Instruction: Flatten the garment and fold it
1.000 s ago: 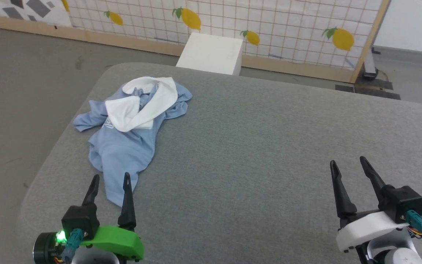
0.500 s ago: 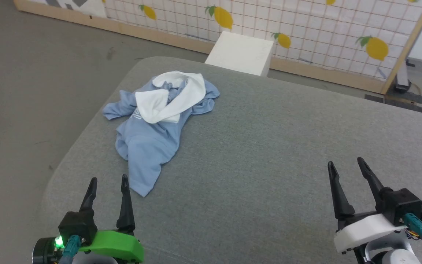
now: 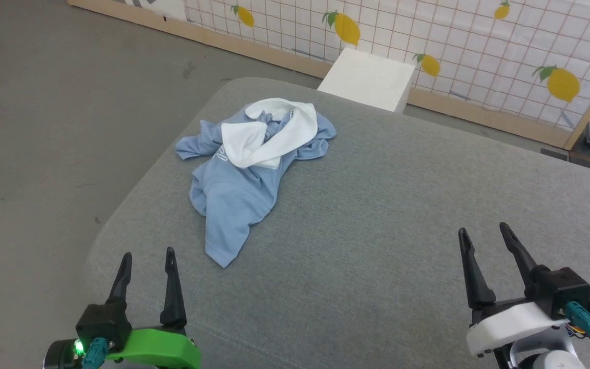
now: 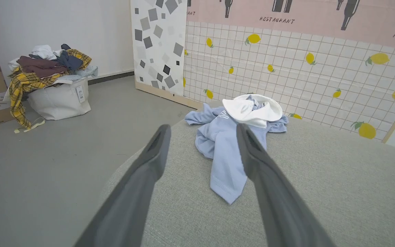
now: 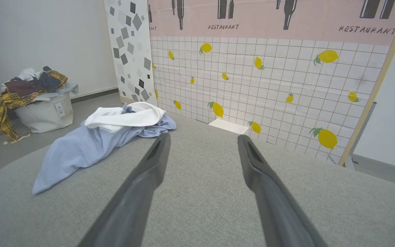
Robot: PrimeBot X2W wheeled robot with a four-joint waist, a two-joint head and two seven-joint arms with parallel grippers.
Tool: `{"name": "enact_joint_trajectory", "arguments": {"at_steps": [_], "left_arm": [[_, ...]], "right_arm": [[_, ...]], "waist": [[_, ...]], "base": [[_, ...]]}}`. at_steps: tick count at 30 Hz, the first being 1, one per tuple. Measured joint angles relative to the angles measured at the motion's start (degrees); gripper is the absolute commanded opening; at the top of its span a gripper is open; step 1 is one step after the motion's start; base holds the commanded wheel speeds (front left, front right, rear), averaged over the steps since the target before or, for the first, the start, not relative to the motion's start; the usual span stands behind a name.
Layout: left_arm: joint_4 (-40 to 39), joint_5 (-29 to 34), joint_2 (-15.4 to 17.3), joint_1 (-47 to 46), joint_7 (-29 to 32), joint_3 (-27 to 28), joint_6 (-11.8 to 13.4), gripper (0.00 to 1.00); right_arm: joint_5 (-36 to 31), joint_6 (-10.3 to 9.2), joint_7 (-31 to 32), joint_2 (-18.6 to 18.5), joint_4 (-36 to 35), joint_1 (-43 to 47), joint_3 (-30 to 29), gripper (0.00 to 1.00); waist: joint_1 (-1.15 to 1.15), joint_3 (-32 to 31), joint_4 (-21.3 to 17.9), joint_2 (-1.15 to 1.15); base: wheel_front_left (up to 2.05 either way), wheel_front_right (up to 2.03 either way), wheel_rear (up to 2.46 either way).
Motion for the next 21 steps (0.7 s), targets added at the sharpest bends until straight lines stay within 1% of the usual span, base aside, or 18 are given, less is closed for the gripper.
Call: {"name": "enact_joint_trajectory", "arguments": {"at_steps": [21], "left_arm": [[-0.83, -1.74, 0.00, 1.14, -2.49, -0.31, 0.77, 1.00]], "right_arm": [[0.00, 0.00, -2.49, 0.00, 1.19, 0.02, -0.41, 1.00]], "waist": [[0.00, -0.49, 3.17, 0.00]], "base": [[0.00, 0.00, 0.00]]}}
